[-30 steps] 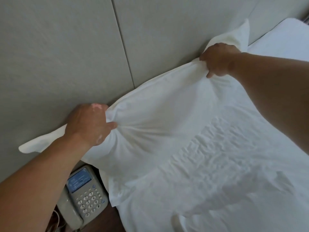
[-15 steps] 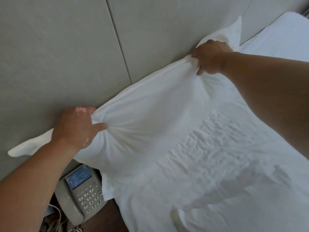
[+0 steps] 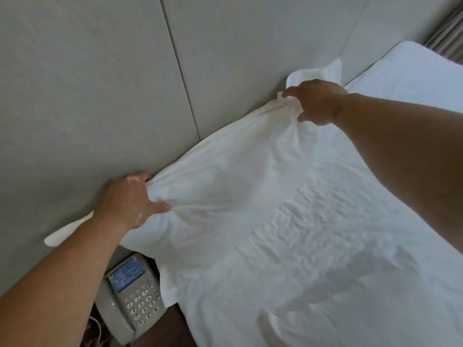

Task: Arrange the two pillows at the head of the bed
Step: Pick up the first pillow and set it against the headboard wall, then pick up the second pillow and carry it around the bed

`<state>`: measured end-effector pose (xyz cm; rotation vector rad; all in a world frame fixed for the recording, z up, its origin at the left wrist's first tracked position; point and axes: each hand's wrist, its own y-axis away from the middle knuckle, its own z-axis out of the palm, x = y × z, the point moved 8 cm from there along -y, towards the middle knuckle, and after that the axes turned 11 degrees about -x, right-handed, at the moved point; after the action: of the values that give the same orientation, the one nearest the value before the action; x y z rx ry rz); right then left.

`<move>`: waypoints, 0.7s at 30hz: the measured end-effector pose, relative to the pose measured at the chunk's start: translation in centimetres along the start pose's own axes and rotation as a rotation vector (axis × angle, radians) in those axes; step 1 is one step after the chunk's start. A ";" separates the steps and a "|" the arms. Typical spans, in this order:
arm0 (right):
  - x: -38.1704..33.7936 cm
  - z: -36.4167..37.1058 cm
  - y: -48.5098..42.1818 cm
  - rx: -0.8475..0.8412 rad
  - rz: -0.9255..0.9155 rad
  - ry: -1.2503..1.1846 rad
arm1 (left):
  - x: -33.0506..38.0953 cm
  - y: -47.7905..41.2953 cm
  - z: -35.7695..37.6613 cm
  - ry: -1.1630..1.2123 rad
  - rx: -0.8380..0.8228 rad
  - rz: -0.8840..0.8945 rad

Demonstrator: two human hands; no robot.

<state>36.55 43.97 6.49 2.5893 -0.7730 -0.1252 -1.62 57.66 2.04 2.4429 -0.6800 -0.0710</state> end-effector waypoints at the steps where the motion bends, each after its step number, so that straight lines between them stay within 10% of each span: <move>1: 0.2 -0.2 1.4 0.000 -0.008 -0.024 | 0.3 0.8 0.0 0.015 -0.001 0.009; 10: 1.3 6.7 16.8 -0.115 0.000 -0.415 | 5.0 9.3 2.1 0.230 0.144 0.262; 21: 5.0 29.0 42.9 -0.056 0.546 -1.225 | 16.1 18.3 24.0 0.396 -0.617 0.505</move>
<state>13.22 -1.99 -1.08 1.9218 -1.7595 -1.5811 -0.85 24.36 -5.76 1.5851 -0.9058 0.3440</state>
